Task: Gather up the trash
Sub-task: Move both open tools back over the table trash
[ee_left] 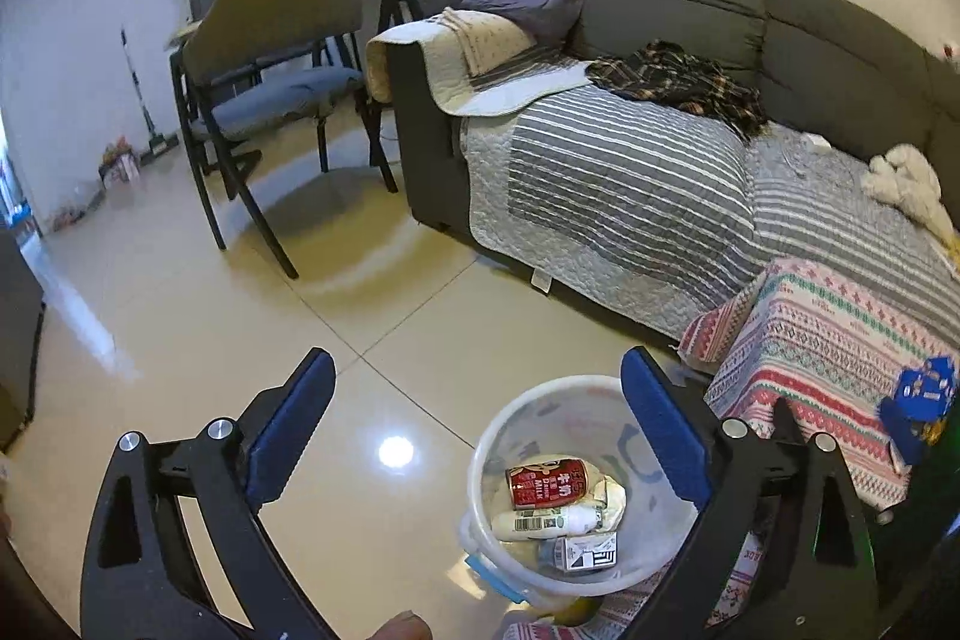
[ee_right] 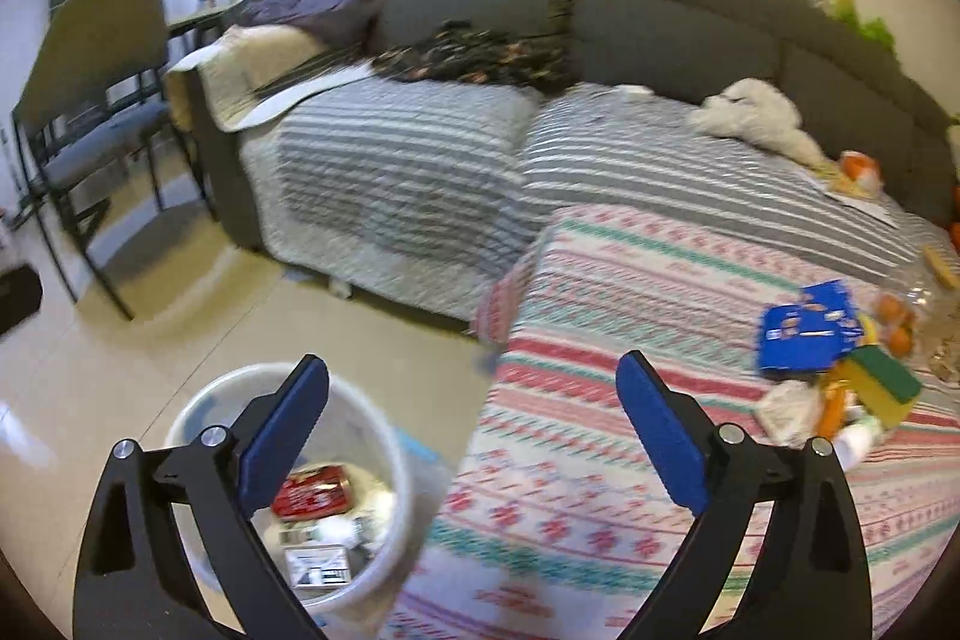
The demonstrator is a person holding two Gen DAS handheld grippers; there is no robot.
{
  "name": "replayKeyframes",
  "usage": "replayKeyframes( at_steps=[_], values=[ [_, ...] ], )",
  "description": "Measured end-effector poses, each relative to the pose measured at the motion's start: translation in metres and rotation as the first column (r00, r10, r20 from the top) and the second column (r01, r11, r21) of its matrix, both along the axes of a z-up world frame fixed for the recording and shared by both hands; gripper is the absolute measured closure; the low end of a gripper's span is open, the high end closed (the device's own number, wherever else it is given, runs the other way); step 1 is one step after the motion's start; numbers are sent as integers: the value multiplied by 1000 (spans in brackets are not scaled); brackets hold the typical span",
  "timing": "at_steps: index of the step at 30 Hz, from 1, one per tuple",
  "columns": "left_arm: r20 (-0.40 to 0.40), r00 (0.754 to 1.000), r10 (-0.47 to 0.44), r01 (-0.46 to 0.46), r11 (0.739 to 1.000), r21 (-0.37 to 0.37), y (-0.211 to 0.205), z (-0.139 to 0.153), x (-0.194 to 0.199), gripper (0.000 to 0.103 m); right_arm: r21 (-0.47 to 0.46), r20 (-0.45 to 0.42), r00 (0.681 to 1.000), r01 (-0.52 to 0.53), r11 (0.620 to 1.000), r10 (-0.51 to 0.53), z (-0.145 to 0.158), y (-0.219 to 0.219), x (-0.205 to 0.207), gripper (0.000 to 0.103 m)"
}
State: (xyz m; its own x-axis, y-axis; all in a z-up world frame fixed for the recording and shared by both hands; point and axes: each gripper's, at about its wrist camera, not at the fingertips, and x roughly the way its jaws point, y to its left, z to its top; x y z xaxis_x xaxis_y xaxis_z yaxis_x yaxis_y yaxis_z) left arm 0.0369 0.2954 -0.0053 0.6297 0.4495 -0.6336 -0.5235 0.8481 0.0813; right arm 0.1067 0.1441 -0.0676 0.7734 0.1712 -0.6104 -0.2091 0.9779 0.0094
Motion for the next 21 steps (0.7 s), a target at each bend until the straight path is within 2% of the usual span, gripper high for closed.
replayKeyframes(
  at_steps=[11, 21],
  values=[
    [-15, 995, -97, 97, 995, -5, -56, -9, 18, 9, 5, 38, 992, 122, 992, -122, 17, -74, 2, 9],
    [-36, 976, -217, 217, 976, 5, -121, -18, 35, 9, 7, 34, 972, 231, 973, -231, 15, -146, -1, 9]
  ],
)
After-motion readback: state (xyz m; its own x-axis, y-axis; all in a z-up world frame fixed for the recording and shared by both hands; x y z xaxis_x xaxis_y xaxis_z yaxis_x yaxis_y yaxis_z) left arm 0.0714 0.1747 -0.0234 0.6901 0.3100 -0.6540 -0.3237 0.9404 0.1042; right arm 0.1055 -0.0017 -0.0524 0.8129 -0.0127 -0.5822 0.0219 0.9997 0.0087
